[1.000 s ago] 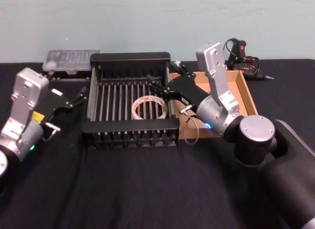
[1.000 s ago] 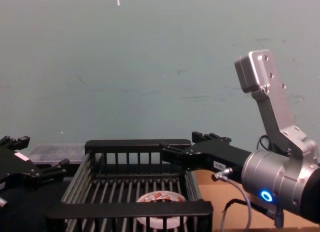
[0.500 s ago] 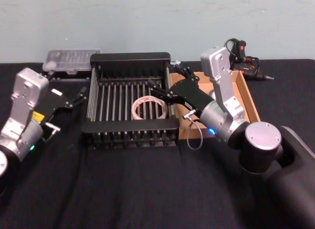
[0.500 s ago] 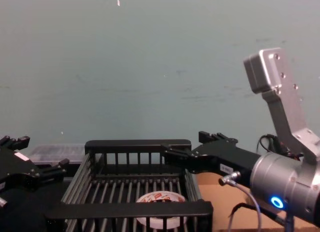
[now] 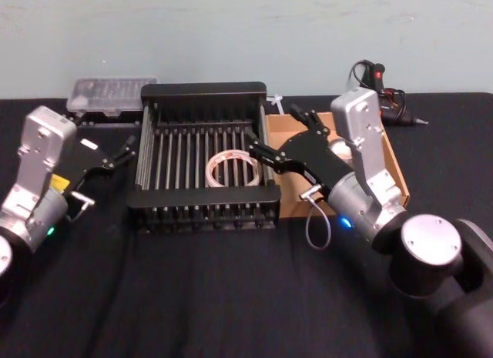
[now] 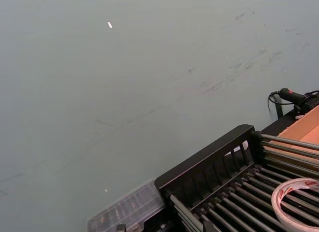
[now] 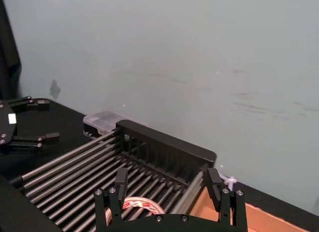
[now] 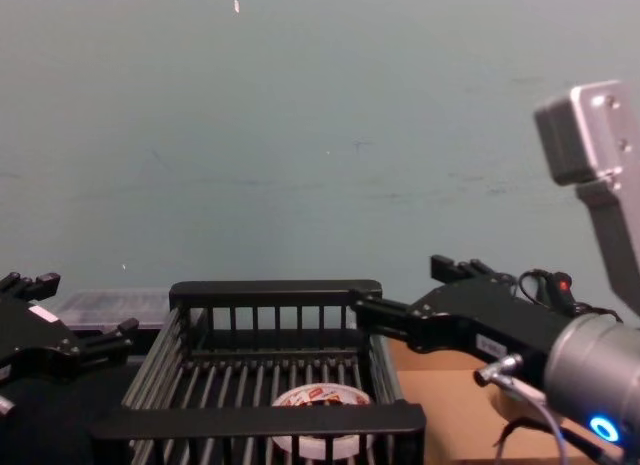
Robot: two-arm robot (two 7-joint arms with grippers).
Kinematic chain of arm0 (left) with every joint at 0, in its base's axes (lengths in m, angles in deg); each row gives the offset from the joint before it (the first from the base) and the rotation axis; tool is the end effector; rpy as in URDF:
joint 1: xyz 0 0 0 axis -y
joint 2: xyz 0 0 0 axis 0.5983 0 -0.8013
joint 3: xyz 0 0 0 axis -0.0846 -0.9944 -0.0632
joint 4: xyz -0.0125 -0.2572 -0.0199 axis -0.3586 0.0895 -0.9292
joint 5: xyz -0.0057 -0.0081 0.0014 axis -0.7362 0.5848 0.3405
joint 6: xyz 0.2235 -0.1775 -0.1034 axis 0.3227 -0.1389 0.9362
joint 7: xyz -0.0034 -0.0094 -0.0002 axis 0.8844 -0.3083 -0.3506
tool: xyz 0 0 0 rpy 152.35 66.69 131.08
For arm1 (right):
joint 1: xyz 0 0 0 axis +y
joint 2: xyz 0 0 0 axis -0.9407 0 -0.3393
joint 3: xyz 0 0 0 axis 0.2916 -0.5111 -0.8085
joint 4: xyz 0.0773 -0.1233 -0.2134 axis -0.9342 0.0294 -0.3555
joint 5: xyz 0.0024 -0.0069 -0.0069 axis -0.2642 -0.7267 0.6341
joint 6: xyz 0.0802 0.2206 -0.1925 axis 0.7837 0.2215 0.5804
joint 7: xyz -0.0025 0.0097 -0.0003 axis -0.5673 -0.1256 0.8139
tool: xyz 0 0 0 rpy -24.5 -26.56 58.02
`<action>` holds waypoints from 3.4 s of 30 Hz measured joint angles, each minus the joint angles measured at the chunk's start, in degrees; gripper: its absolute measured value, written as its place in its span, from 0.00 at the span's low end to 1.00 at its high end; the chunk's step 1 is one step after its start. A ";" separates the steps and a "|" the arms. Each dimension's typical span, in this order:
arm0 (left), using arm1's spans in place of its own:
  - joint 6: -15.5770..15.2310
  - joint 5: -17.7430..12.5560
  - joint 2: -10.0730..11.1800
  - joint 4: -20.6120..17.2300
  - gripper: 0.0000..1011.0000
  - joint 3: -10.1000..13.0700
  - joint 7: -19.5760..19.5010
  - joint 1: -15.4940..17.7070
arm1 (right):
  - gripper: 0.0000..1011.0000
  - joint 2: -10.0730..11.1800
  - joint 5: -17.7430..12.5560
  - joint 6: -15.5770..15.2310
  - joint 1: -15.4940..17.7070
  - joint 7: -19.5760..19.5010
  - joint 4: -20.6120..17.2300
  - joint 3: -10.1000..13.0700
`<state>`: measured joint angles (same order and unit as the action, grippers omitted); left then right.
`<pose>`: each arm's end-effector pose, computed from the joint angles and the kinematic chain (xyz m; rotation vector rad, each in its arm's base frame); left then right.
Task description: Pick up the white tape and place it into the black box , Pick up the silver tape and place it into the brown box.
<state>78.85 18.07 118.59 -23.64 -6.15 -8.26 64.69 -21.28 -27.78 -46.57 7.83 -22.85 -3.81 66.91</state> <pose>0.3480 0.0659 -0.2755 0.3043 -0.2853 1.2481 0.3592 0.0614 -0.2612 -0.0543 -0.1100 -0.9872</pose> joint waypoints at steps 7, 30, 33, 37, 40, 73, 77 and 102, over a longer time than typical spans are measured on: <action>0.00 0.00 0.00 0.00 0.99 0.00 0.00 0.00 | 0.99 -0.20 0.39 0.97 3.09 -2.01 -2.74 2.13; 0.00 0.00 0.00 0.00 0.99 0.01 0.00 0.00 | 0.99 -3.18 0.99 4.05 7.35 -6.06 -2.03 8.57; 0.00 0.00 0.00 0.00 0.99 0.00 0.00 -0.01 | 0.99 -3.63 1.36 4.41 7.37 -6.44 -1.04 9.05; 0.00 0.00 0.00 0.00 0.99 0.00 0.00 0.00 | 0.99 -4.26 1.89 5.03 7.52 -7.11 0.19 9.87; 0.00 0.00 0.00 0.00 0.99 0.00 0.00 0.00 | 0.99 -4.56 2.19 5.31 7.73 -7.39 0.80 10.39; 0.00 0.00 0.00 0.00 0.99 0.00 0.00 0.00 | 0.99 -4.95 2.79 5.17 8.22 -7.28 1.59 11.36; 0.00 0.00 0.00 0.00 0.99 0.00 0.00 0.00 | 0.99 -4.95 2.79 5.16 8.21 -7.29 1.58 11.35; 0.00 0.00 0.00 0.00 0.99 0.00 0.00 0.00 | 0.99 -4.95 2.79 5.17 8.22 -7.33 1.58 11.35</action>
<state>78.85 18.07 118.58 -23.63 -6.15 -8.27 64.69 -26.24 -24.99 -41.40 16.05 -30.18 -2.23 78.26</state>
